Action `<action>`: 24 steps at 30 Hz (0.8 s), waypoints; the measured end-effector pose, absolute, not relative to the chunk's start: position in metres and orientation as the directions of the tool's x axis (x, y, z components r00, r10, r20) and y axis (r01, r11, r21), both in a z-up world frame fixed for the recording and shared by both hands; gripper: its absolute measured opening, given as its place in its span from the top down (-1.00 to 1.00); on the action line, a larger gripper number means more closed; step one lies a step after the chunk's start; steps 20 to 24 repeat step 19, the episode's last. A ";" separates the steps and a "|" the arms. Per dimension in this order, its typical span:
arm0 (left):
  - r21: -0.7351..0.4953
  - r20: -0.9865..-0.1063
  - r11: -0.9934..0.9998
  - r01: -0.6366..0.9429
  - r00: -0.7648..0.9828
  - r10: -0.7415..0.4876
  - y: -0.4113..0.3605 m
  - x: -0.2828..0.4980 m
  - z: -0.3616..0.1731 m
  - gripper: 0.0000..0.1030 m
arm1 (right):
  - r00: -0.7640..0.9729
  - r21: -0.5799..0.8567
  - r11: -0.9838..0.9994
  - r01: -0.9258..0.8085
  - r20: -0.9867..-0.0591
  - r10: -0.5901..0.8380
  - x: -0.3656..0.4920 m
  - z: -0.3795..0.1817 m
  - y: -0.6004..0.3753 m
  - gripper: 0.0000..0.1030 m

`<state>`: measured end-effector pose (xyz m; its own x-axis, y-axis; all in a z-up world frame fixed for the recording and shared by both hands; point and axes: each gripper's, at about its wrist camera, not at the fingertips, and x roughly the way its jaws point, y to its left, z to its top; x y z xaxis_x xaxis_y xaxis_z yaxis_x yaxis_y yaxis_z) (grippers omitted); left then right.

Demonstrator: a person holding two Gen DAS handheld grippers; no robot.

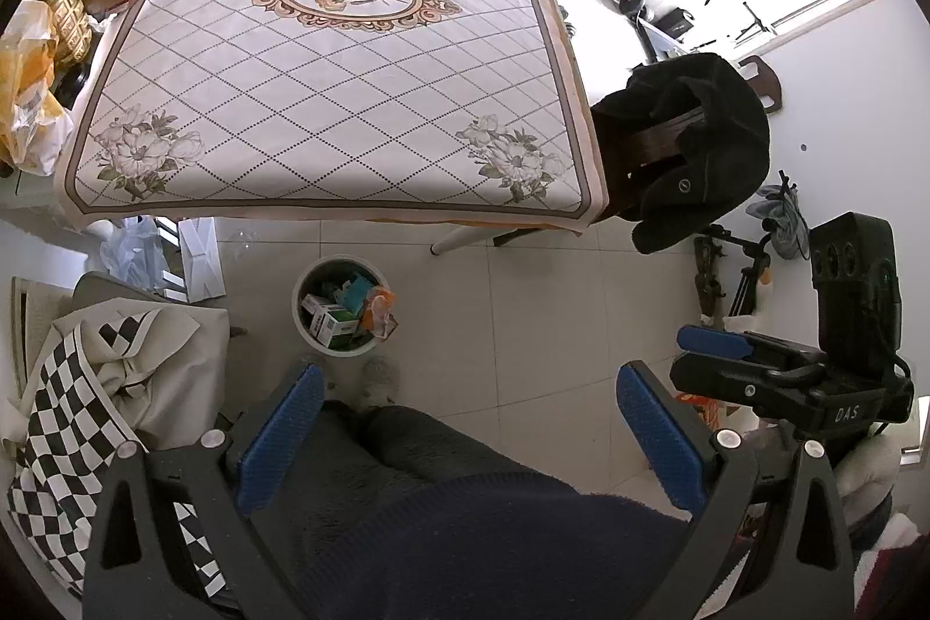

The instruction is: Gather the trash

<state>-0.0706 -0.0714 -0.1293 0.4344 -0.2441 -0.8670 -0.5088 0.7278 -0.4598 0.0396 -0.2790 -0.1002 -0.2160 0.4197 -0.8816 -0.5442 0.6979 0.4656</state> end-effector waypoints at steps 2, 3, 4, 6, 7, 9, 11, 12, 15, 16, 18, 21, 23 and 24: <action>-0.459 -0.868 0.725 -0.513 0.435 -0.242 -0.072 -0.070 -0.129 -1.00 | -0.216 0.466 0.698 -0.544 -0.881 0.420 0.040 -0.100 -0.278 -1.00; -0.459 -0.867 0.725 -0.513 0.435 -0.242 -0.072 -0.070 -0.129 -1.00 | -0.216 0.465 0.698 -0.545 -0.882 0.419 0.039 -0.101 -0.281 -1.00; -0.459 -0.868 0.725 -0.513 0.434 -0.242 -0.072 -0.070 -0.129 -1.00 | -0.216 0.466 0.699 -0.543 -0.881 0.420 0.039 -0.100 -0.279 -1.00; -0.460 -0.867 0.726 -0.511 0.434 -0.244 -0.071 -0.070 -0.129 -1.00 | -0.216 0.466 0.699 -0.542 -0.881 0.420 0.039 -0.100 -0.278 -1.00; -0.459 -0.868 0.726 -0.512 0.433 -0.242 -0.071 -0.070 -0.129 -1.00 | -0.216 0.467 0.700 -0.541 -0.881 0.421 0.039 -0.100 -0.279 -1.00; -0.459 -0.868 0.726 -0.511 0.433 -0.244 -0.071 -0.070 -0.129 -1.00 | -0.217 0.466 0.699 -0.542 -0.881 0.420 0.040 -0.100 -0.278 -1.00; -0.459 -0.868 0.725 -0.513 0.434 -0.242 -0.071 -0.069 -0.129 -1.00 | -0.216 0.466 0.700 -0.542 -0.882 0.419 0.040 -0.100 -0.277 -1.00; -0.460 -0.868 0.725 -0.513 0.433 -0.244 -0.071 -0.070 -0.129 -1.00 | -0.218 0.464 0.700 -0.543 -0.883 0.417 0.040 -0.100 -0.279 -1.00; -0.463 -0.866 0.724 -0.512 0.436 -0.245 -0.071 -0.069 -0.129 -1.00 | -0.220 0.462 0.699 -0.545 -0.884 0.413 0.040 -0.101 -0.279 -1.00; -0.462 -0.866 0.724 -0.513 0.436 -0.244 -0.073 -0.069 -0.129 -1.00 | -0.222 0.463 0.698 -0.546 -0.884 0.412 0.039 -0.101 -0.279 -1.00; -0.462 -0.866 0.723 -0.513 0.435 -0.246 -0.074 -0.069 -0.130 -1.00 | -0.222 0.461 0.699 -0.547 -0.884 0.410 0.037 -0.102 -0.282 -1.00; -0.463 -0.866 0.722 -0.515 0.435 -0.245 -0.074 -0.068 -0.130 -1.00 | -0.223 0.463 0.699 -0.545 -0.884 0.411 0.038 -0.102 -0.281 -1.00; -0.463 -0.866 0.722 -0.515 0.435 -0.245 -0.074 -0.068 -0.130 -1.00 | -0.223 0.463 0.699 -0.545 -0.884 0.411 0.038 -0.102 -0.281 -1.00; -0.463 -0.866 0.722 -0.515 0.435 -0.245 -0.074 -0.068 -0.130 -1.00 | -0.223 0.463 0.699 -0.545 -0.884 0.411 0.038 -0.102 -0.281 -1.00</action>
